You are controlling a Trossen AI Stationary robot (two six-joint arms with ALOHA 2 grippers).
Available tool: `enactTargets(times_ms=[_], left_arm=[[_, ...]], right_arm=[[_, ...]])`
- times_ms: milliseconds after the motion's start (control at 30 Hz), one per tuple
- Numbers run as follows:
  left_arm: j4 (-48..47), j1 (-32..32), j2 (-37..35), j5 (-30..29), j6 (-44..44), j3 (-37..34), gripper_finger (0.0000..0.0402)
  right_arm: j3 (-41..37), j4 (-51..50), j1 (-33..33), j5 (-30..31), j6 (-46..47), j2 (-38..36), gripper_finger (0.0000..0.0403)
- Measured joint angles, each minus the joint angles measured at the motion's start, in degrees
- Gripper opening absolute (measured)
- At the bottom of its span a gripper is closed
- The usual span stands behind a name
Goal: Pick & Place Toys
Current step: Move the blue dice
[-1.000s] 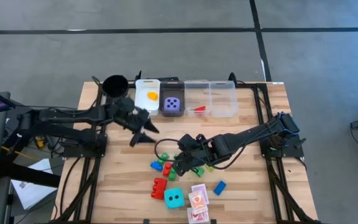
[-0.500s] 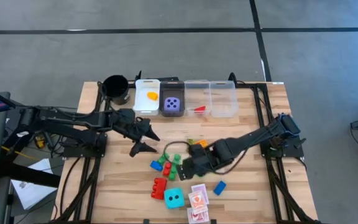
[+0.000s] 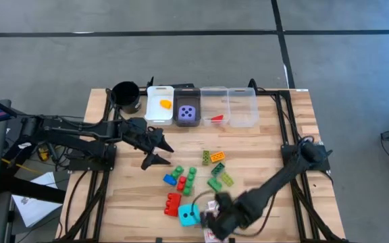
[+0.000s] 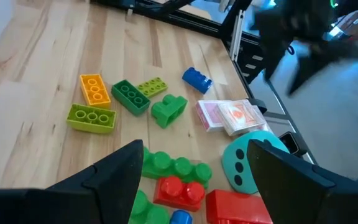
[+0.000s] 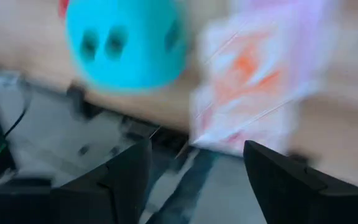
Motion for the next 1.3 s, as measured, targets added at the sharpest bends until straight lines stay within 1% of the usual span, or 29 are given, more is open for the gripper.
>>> enactTargets(times_ms=[100,167,267,333,500,667,733,833,933,1033,1100,1133,1300], left_arm=[[0.05,0.00,0.01,0.01,0.25,-0.01,0.0281],[-0.10,0.00,0.01,0.03,0.55,-0.02,0.0281],[0.11,0.00,0.01,0.01,0.62,0.00,0.0281],[0.59,0.00,0.01,0.03,0.66,-0.02,0.0281],[1.46,0.00,0.00,0.04,0.37,0.00,0.0281],[1.61,0.00,0.01,0.06,0.22,0.00,0.0281],[1.78,0.00,-0.01,0.05,0.22,0.00,0.0281],[2.03,0.00,-0.01,0.06,0.22,0.00,0.0281],[2.08,0.00,-0.01,0.06,0.22,0.00,0.0281],[2.11,0.00,-0.01,0.06,0.22,0.00,0.0281],[2.11,0.00,-0.01,0.06,0.21,0.00,0.0281],[2.13,0.00,-0.01,0.06,0.20,0.00,0.0281],[2.19,0.00,-0.01,0.06,0.19,0.00,0.0281]], right_arm=[[1.67,5.26,0.81,0.10,-0.17,2.33,0.0249],[3.25,7.68,0.77,1.50,-0.31,3.49,0.0249],[4.22,6.83,0.27,5.25,-0.81,4.44,0.0249],[4.22,5.64,-0.04,7.48,-3.05,4.24,0.0249],[4.29,6.76,-1.02,7.42,-10.30,3.94,0.0249],[4.29,5.01,-1.39,7.39,-11.49,3.87,0.0253],[4.29,3.53,-1.56,7.35,-11.48,3.87,0.0261],[4.29,1.70,-1.33,7.21,-11.58,3.87,0.0286],[4.26,0.10,-1.10,6.95,-11.69,3.87,0.0325],[4.26,-2.33,-1.06,6.19,-11.69,3.85,0.0374],[4.26,-3.61,-1.16,5.77,-12.38,3.85,0.0393],[4.26,-3.89,-1.26,5.77,-13.10,3.85,0.0393],[4.26,-4.23,-2.13,5.77,-19.70,3.85,0.0369]])
